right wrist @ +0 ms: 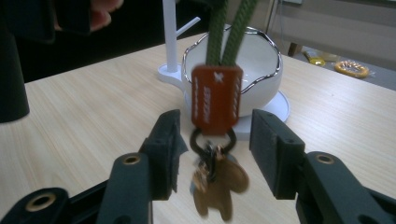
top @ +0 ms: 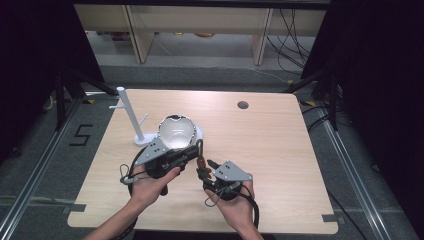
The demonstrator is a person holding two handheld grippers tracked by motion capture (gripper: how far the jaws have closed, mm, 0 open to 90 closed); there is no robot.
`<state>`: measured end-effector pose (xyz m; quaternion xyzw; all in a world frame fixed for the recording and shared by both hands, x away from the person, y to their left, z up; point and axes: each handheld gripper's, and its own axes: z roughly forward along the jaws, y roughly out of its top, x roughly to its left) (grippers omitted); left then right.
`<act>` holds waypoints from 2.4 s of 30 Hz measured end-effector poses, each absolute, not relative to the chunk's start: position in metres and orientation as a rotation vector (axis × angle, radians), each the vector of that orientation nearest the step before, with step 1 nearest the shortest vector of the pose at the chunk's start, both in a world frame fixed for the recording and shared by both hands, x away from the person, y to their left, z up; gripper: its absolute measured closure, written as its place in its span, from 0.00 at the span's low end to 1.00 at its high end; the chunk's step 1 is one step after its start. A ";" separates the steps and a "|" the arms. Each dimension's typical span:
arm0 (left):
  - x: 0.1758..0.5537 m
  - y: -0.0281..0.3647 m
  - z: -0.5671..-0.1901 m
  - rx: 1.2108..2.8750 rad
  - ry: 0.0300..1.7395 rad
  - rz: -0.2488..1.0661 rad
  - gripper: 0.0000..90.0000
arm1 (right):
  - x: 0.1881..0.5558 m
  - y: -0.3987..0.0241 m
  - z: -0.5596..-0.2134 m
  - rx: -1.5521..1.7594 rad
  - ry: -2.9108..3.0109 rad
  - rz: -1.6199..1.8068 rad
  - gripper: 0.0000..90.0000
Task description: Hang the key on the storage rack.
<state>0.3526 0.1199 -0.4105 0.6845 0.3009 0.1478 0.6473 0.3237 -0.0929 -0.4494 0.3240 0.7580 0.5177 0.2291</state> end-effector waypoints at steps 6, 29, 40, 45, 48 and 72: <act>0.354 0.133 -0.410 1.559 0.717 0.403 0.93 | 0.322 -0.098 -0.448 0.892 2.083 1.389 0.57; 0.354 0.208 -0.402 1.498 0.821 0.595 0.93 | 0.318 -0.137 -0.446 0.985 2.029 1.334 0.56; 0.350 0.239 -0.404 1.470 0.919 0.638 0.93 | 0.316 -0.161 -0.452 0.974 1.983 1.300 0.56; 0.350 0.249 -0.406 1.463 0.939 0.662 0.93 | 0.314 -0.169 -0.454 1.028 1.994 1.297 0.56; 0.350 0.258 -0.406 1.455 0.961 0.683 0.93 | 0.313 -0.174 -0.456 1.046 1.982 1.294 0.56; 0.365 0.287 -0.409 1.427 1.062 0.806 0.93 | 0.305 -0.207 -0.476 1.145 1.943 1.242 0.55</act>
